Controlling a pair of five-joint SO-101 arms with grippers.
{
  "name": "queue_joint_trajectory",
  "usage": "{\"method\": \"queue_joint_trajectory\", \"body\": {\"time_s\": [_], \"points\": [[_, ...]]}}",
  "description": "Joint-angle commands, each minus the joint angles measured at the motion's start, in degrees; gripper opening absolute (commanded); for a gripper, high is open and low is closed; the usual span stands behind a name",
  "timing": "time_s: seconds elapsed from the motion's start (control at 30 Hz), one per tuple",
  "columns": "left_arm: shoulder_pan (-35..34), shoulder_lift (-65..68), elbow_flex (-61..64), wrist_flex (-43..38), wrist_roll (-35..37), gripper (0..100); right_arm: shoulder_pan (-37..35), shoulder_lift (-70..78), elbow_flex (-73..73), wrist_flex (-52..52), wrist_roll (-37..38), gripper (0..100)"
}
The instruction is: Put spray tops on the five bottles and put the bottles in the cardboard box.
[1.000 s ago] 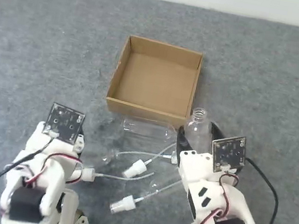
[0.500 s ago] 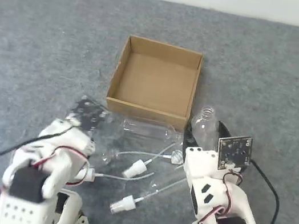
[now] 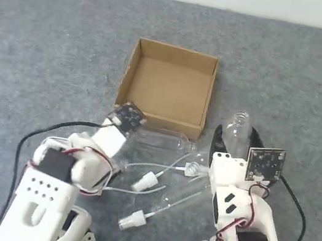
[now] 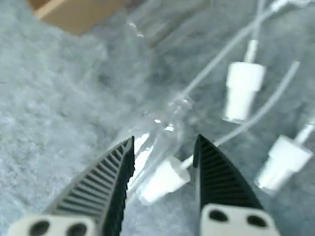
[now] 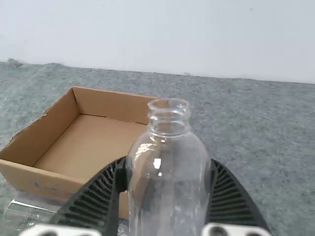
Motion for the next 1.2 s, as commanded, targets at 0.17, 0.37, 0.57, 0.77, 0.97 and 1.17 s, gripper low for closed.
{"method": "queue_joint_trajectory", "body": {"time_s": [0.17, 0.37, 0.57, 0.77, 0.97, 1.17], "points": [[14.2, 2.2, -4.4, -1.3, -0.2, 19, 0.8, -0.8, -1.1, -1.5, -0.4, 11.7], [20.2, 2.3, -4.2, -1.7, -0.1, 19, 0.8, -0.8, -1.1, -1.5, -0.4, 11.7], [23.6, 2.3, -1.7, -5.0, 4.7, 19, 0.8, -0.8, -1.1, -1.5, -0.4, 11.7], [23.7, 2.3, -1.5, -5.4, 5.0, 19, 0.8, -0.8, -1.1, -1.5, -0.4, 11.7], [23.6, 2.3, -1.5, -5.4, 5.0, 16, 0.8, -0.8, -1.1, -1.5, -0.4, 11.7], [16.9, 3.6, -1.6, -5.7, 4.7, 16, 0.8, -0.8, -1.1, -1.5, -0.4, 11.7]]}}
